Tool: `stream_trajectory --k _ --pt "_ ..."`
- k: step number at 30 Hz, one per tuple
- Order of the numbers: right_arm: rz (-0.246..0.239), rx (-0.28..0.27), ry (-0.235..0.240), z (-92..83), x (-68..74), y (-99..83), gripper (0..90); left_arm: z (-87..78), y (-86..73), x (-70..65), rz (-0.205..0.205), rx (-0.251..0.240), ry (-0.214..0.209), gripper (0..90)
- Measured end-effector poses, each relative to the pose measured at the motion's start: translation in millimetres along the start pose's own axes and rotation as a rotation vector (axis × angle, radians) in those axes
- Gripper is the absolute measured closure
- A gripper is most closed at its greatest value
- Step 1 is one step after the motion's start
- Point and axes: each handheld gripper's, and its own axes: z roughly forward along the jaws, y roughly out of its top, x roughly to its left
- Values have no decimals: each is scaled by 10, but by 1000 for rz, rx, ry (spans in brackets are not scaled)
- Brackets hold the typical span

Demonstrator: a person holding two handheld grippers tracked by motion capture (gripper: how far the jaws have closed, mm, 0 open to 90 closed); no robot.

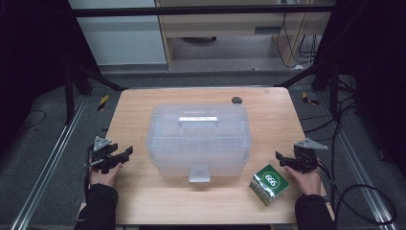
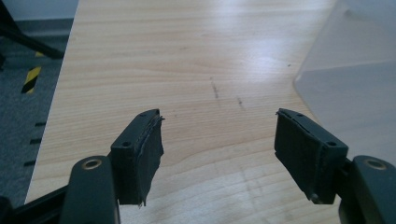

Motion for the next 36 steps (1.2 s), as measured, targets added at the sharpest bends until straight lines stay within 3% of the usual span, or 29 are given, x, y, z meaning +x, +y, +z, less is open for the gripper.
stream_trajectory --k 4,9,14,19,21,27,36 --pt "17 -37 8 -117 7 26 207 -76 38 -52 16 -32 -13 311" --pt "3 -36 -8 -196 33 29 221 -177 99 -124 70 -58 -31 315" --pt "-10 -29 -8 -223 63 48 231 -272 189 -168 85 -72 -60 328" --pt "-14 -7 -6 -196 75 41 231 -347 280 -200 123 -71 -84 262" --pt "-16 0 -5 -195 83 40 231 -393 345 -242 158 -66 -99 252" --pt "-6 -8 -4 -212 80 47 232 -459 443 -301 217 -56 -114 225" --pt "-18 3 -13 -216 82 53 231 -585 566 -298 249 -70 -123 217"
